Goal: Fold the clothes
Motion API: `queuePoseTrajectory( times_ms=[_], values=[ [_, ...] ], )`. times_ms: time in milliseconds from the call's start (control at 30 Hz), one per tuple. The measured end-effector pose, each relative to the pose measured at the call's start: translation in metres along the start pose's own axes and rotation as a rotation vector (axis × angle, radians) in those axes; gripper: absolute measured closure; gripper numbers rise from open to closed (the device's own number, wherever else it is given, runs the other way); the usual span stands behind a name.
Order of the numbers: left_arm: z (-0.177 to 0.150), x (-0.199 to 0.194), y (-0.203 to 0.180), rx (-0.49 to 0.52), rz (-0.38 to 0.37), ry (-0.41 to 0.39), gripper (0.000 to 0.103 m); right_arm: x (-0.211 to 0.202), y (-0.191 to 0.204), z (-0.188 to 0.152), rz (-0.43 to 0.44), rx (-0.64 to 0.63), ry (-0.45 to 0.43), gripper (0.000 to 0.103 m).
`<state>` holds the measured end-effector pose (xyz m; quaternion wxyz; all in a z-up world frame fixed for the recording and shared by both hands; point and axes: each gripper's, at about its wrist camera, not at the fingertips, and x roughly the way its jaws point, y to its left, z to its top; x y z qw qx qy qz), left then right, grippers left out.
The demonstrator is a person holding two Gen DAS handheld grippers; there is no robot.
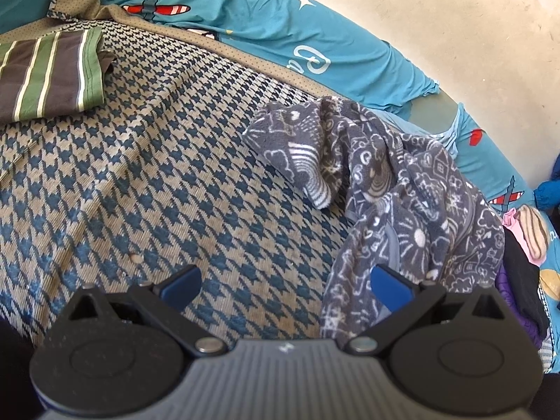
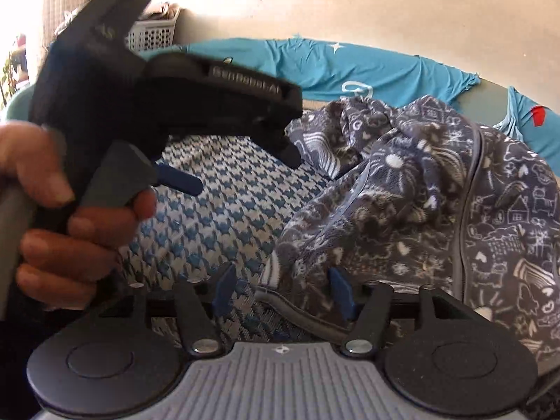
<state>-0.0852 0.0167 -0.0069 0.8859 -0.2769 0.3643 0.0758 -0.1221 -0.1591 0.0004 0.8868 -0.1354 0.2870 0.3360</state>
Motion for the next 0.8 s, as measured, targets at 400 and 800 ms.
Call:
queuePoseTrajectory(
  times_ms=[400, 800],
  values=[
    [-0.001, 0.006, 0.005, -0.034, 0.007, 0.027, 0.0, 0.031, 0.013, -0.01, -0.094, -0.13, -0.011, 0.043],
    [-0.002, 0.001, 0.007, -0.028, 0.035, -0.012, 0.0, 0.022, -0.007, 0.008, -0.07, -0.012, -0.019, 0.086]
  ],
)
